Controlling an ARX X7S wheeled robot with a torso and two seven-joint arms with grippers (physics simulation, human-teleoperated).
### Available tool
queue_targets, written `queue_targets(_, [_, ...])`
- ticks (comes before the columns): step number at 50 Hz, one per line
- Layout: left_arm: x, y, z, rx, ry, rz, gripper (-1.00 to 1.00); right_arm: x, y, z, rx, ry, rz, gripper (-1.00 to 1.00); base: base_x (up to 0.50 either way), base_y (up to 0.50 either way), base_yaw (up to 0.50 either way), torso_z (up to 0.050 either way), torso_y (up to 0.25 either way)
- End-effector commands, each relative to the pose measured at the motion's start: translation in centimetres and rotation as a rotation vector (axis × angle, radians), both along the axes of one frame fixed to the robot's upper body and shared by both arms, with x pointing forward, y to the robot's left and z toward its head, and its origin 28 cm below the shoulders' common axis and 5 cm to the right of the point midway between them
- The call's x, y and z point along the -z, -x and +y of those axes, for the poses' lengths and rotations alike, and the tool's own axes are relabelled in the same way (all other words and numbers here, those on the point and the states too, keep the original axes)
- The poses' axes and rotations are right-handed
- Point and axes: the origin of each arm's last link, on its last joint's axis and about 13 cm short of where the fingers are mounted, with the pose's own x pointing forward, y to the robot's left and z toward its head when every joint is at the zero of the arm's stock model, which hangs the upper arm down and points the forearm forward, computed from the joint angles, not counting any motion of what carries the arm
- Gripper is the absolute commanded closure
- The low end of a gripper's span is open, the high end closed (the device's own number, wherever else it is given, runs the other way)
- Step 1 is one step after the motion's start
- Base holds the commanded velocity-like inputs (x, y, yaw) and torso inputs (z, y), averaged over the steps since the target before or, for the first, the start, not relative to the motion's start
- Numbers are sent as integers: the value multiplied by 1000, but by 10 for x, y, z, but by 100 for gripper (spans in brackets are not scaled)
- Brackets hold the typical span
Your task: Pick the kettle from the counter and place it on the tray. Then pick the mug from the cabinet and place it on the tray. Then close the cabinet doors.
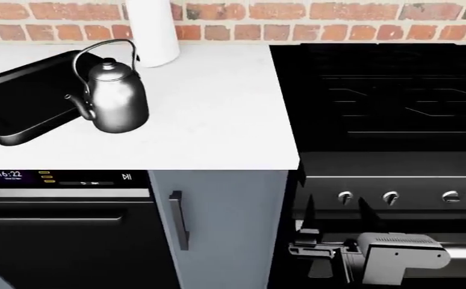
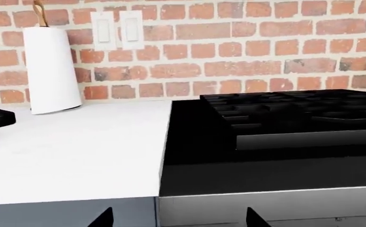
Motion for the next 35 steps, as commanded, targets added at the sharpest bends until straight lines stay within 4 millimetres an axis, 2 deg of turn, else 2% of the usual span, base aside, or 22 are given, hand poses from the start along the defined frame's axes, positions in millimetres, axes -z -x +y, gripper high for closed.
queue_targets(1, [4,-5,-1,19,13,25,-100,4,-3,-3,9,-34,15,-100,0,-410,0,0,0])
queue_targets(9, [5,-6,3,-38,42,16,-100,-11,-2,-6,55,24,-19,-100,0,-74,0,0,0])
queue_targets(13, [6,-6,5,-67,55,34,-100,-44,3,-12,73,89,-75,-100,0,0,0,0,0])
queue_targets(23, [7,-5,11,-129,-7,60,-100,-146,17,-31,133,233,-224,-100,0,0,0,0,0])
queue_targets(25, [6,-5,12,-138,-7,56,-100,-163,23,-30,140,222,-246,-100,0,0,0,0,0])
queue_targets(29, [6,-3,13,-60,-5,72,-100,-184,30,-27,79,210,-228,-100,0,0,0,0,0])
queue_targets(35, [3,-5,15,-55,-27,30,-100,-194,32,-26,87,202,-238,-100,0,0,0,0,0])
